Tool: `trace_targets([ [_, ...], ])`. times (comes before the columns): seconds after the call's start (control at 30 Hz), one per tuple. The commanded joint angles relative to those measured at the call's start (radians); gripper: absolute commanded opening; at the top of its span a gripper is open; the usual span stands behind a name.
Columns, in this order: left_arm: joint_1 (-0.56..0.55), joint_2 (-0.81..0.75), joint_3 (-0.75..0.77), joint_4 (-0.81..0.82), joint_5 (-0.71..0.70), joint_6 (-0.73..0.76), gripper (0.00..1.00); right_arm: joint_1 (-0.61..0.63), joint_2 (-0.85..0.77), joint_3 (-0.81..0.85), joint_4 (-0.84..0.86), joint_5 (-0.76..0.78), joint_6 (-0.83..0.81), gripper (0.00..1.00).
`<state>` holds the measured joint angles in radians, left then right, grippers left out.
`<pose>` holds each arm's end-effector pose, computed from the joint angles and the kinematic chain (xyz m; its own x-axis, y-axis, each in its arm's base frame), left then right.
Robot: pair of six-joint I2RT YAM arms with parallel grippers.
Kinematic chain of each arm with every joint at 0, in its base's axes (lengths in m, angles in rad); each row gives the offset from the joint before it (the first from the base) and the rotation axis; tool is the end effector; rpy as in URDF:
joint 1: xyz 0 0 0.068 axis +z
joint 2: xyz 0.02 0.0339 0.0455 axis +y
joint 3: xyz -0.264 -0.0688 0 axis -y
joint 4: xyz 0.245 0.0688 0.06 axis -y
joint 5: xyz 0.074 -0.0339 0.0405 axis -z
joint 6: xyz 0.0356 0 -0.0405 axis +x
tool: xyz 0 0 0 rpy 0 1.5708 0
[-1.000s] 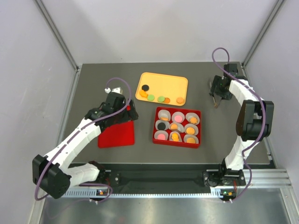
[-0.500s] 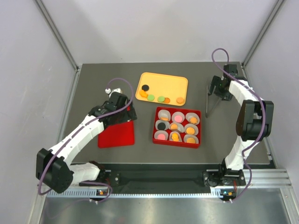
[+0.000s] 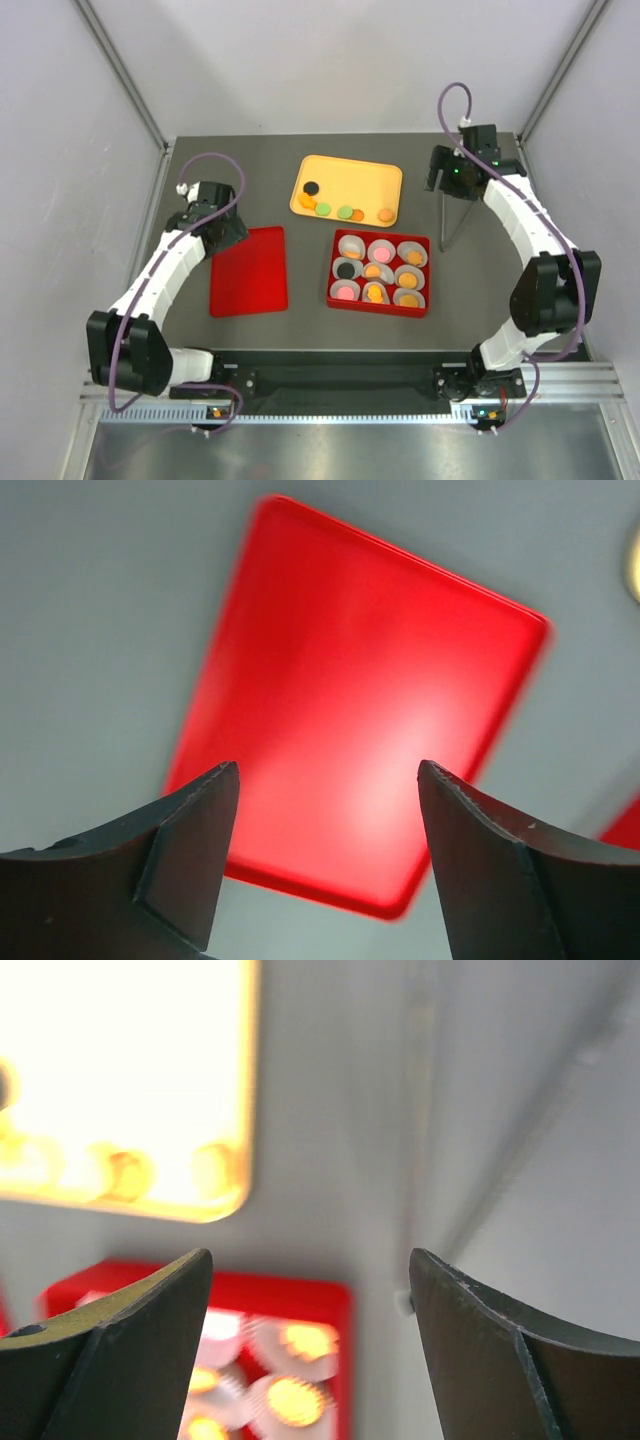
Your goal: Pack the cookies
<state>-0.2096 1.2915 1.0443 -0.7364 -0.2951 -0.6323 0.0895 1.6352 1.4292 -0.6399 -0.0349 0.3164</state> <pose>0.2558 -0.0438 0.2755 -0.6814 -0.4332 -0.5900 -0.4478 0.8843 -0.1321 0.3602 0.0336 0.3035 -0.7435 0.2455 -0.6220 0.1252 0.9648 0.2311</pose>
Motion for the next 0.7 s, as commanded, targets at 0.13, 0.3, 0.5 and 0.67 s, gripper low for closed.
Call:
trace_targets([
  [0.13, 0.093, 0.123, -0.013, 0.071, -0.035, 0.077, 0.71, 0.150, -0.098, 0.027, -0.006, -0.072, 0.023, 0.79],
  [0.3, 0.179, 0.207, -0.026, 0.107, 0.019, 0.083, 0.65, 0.193, -0.115, -0.022, 0.023, -0.094, 0.030, 0.79],
  [0.5, 0.229, 0.311, -0.009, 0.143, 0.031, 0.092, 0.62, 0.207, -0.127, -0.055, 0.039, -0.117, 0.026, 0.79],
  [0.67, 0.295, 0.400, 0.005, 0.161, 0.068, 0.105, 0.55, 0.217, -0.126, -0.055, 0.039, -0.134, 0.019, 0.79],
])
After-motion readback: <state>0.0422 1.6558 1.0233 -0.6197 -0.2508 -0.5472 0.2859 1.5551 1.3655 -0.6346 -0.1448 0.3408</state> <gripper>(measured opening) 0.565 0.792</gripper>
